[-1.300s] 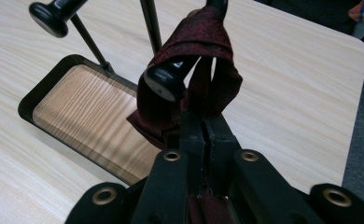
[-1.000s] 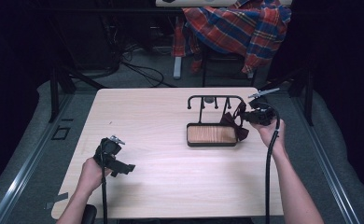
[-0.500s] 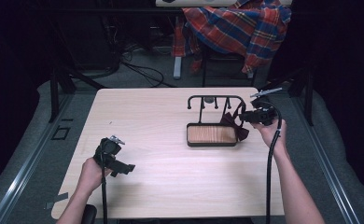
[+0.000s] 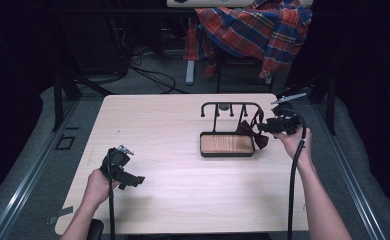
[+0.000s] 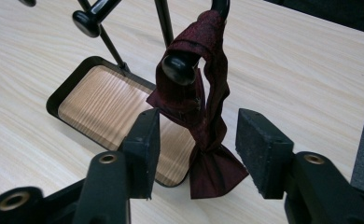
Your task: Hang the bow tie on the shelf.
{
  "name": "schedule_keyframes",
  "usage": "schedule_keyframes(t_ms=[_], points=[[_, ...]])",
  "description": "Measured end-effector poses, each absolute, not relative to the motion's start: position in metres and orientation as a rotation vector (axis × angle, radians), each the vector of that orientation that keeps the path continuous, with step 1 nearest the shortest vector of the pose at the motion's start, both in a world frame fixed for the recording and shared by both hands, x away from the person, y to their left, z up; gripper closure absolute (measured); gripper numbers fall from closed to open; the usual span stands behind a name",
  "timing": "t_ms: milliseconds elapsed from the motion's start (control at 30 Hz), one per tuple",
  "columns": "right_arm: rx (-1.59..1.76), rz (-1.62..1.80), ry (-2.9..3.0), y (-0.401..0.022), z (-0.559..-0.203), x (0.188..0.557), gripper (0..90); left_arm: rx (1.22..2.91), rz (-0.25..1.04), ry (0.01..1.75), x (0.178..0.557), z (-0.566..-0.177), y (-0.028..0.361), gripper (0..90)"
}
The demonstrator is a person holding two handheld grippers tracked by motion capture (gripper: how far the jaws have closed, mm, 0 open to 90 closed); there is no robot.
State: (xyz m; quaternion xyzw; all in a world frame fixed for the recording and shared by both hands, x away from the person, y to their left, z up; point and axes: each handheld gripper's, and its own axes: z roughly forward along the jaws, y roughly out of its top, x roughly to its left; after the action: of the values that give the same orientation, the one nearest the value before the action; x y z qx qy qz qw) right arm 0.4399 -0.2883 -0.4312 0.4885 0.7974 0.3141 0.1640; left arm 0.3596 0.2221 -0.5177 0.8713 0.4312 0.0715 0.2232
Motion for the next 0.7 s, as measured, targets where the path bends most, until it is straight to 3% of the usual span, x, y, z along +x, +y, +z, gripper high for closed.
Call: schedule_keyframes(t_ms=[467,700], points=[[1.312,0.778,2.360,-0.280,-0.423,0.421,25.0,2.406,0.194,1.187,0.359,-0.517,0.222,0.1],[1.274,0.757,2.392,-0.278,-0.420,0.407,18.3,2.407,0.194,1.185,0.359,-0.517,0.222,0.2]])
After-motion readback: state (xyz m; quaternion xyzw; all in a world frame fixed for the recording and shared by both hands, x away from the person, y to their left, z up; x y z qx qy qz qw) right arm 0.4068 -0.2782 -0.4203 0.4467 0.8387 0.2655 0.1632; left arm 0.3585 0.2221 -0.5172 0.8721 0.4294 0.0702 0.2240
